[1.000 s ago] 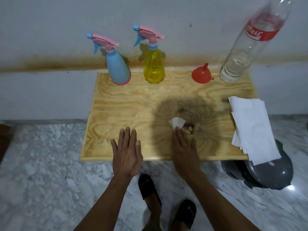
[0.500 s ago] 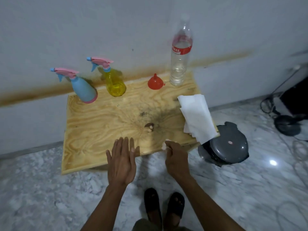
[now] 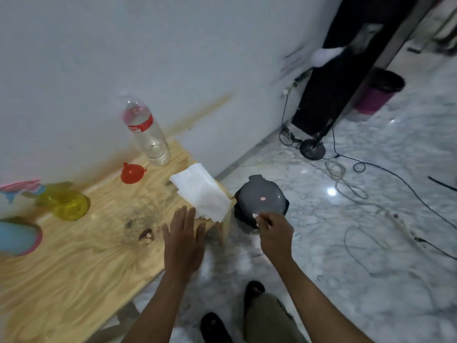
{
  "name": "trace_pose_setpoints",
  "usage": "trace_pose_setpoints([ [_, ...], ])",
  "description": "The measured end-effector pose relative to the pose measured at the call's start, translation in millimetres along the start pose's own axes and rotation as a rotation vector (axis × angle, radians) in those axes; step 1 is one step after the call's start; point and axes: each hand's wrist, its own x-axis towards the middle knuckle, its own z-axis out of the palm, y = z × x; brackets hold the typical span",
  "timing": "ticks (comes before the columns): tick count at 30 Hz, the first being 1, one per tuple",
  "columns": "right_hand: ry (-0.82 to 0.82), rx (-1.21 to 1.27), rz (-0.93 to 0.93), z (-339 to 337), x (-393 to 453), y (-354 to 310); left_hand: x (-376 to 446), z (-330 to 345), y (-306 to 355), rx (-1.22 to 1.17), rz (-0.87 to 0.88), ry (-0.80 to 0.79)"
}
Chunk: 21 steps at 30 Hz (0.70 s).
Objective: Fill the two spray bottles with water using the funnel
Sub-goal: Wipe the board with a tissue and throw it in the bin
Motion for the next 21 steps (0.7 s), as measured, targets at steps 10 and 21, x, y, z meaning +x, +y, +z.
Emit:
trace_pose_setpoints([
  [10,0.154,0.051,0.192,-53.2,74.4,53.8,78.0,40.4,81.2,-0.001,0.128,-0.046],
  [21,0.132,0.053,0.294,-75.0,185.3,107.1,150.3,70.5,156.0,-0.018,0.065,-0.091],
])
